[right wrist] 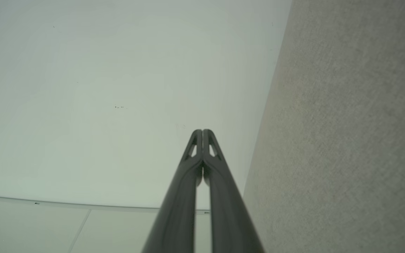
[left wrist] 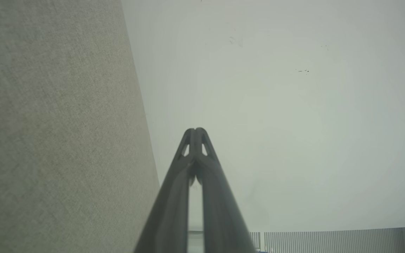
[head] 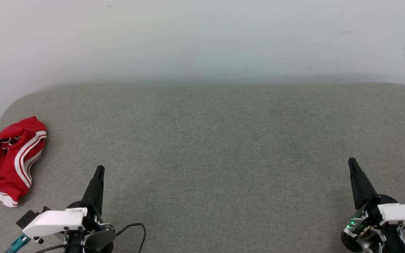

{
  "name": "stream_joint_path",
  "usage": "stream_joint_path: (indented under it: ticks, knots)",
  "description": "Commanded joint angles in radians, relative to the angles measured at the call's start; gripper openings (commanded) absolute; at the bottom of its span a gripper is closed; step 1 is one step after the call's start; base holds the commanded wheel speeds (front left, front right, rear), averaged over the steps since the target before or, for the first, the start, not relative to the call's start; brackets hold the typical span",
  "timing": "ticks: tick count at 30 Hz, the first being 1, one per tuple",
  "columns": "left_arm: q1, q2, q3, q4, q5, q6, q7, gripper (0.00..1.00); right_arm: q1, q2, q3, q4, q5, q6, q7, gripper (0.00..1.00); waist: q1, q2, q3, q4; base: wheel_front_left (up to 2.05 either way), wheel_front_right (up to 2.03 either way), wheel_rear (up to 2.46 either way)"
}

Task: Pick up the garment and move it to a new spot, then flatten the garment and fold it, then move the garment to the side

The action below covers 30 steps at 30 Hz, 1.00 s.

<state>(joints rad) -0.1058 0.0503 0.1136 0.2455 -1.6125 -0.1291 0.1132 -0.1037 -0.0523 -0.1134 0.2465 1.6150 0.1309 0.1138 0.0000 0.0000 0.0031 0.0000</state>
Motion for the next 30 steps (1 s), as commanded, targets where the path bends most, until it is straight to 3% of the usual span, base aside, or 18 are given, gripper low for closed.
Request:
stream_joint_path:
  ticks: [1, 21, 22, 30]
  knots:
    - [-0.008, -0.001, 0.001, 0.000, -0.001, -0.004, 0.005, 0.00, -0.013, 0.003, 0.000, 0.001, -0.004, 0.000, -0.001, 0.00, 0.0000, 0.0000, 0.000, 0.000, 0.00, 0.00, 0.00]
    - [-0.008, -0.001, 0.001, 0.000, -0.001, -0.004, 0.005, 0.00, -0.013, 0.003, 0.000, 0.001, -0.004, 0.000, -0.001, 0.00, 0.0000, 0.0000, 0.000, 0.000, 0.00, 0.00, 0.00]
    - [0.000, 0.000, 0.000, 0.000, 0.000, 0.000, 0.000, 1.00, 0.000, 0.000, 0.000, 0.000, 0.000, 0.000, 0.000, 1.00, 0.0000, 0.0000, 0.000, 0.000, 0.00, 0.00, 0.00]
    - [-0.001, -0.001, -0.034, -0.016, -0.004, 0.000, -0.023, 1.00, 0.013, 0.000, 0.019, -0.024, -0.009, 0.000, -0.026, 1.00, 0.0001, 0.0000, 0.001, 0.000, 0.00, 0.00, 0.00]
